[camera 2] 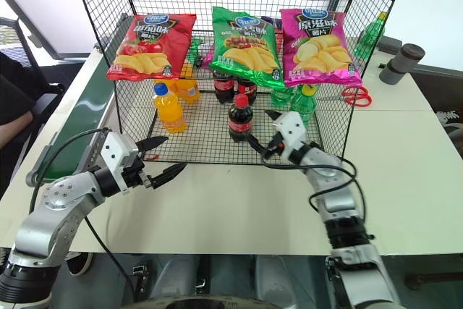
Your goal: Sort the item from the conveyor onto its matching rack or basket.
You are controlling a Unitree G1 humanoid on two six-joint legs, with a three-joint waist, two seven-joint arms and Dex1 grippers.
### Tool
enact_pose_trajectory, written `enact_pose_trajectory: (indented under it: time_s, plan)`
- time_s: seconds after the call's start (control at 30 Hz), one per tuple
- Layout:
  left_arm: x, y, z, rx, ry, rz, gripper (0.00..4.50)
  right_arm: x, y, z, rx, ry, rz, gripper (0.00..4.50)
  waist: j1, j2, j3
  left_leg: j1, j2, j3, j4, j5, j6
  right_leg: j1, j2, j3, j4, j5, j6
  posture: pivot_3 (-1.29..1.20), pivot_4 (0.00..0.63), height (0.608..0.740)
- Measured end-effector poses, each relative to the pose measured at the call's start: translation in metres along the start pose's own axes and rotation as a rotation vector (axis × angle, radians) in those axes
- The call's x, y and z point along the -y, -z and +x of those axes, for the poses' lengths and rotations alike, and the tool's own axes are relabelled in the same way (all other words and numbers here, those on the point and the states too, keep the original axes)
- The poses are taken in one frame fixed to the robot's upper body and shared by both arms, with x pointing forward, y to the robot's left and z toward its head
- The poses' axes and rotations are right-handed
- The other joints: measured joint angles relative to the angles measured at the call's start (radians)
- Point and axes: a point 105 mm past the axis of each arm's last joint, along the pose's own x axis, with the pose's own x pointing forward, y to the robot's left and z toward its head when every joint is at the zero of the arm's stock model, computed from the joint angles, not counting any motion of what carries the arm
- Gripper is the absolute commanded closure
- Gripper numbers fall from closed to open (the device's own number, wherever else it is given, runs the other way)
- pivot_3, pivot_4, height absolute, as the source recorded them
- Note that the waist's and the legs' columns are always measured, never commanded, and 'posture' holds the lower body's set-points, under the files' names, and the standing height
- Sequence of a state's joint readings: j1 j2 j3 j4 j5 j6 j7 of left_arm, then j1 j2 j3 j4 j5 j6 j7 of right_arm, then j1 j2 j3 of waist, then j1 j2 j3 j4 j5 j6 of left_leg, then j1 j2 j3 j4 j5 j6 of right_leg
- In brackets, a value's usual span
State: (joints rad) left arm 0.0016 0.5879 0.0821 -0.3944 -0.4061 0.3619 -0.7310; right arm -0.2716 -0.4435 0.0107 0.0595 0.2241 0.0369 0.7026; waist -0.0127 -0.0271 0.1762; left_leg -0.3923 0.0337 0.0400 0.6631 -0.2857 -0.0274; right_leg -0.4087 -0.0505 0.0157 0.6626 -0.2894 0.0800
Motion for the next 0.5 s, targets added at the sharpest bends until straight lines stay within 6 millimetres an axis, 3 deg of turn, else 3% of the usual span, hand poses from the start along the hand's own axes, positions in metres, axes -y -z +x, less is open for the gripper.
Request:
enact_pose_trajectory:
  time_s: [0.27,0.5]
  plan:
    - [-0.009,0.007,-0.011,-0.029,-0.047,-0.013,0.00,0.026,-0.015,-0.075,-0.121,-0.049,0.011,0.07,-0.004,0.000,0.000,0.002,0.001,0.000,0.000,0.000,0.000,0.001,0.002,0.001,0.000,0.000,0.000,0.00,0.150,0.734]
    - [-0.014,0.019,-0.024,-0.074,-0.072,-0.040,0.00,0.032,-0.014,-0.089,-0.161,-0.040,0.024,0.07,-0.001,0.000,0.000,0.002,0.001,0.000,0.000,0.000,0.000,0.001,0.003,0.001,0.000,0.000,0.000,0.00,0.150,0.734]
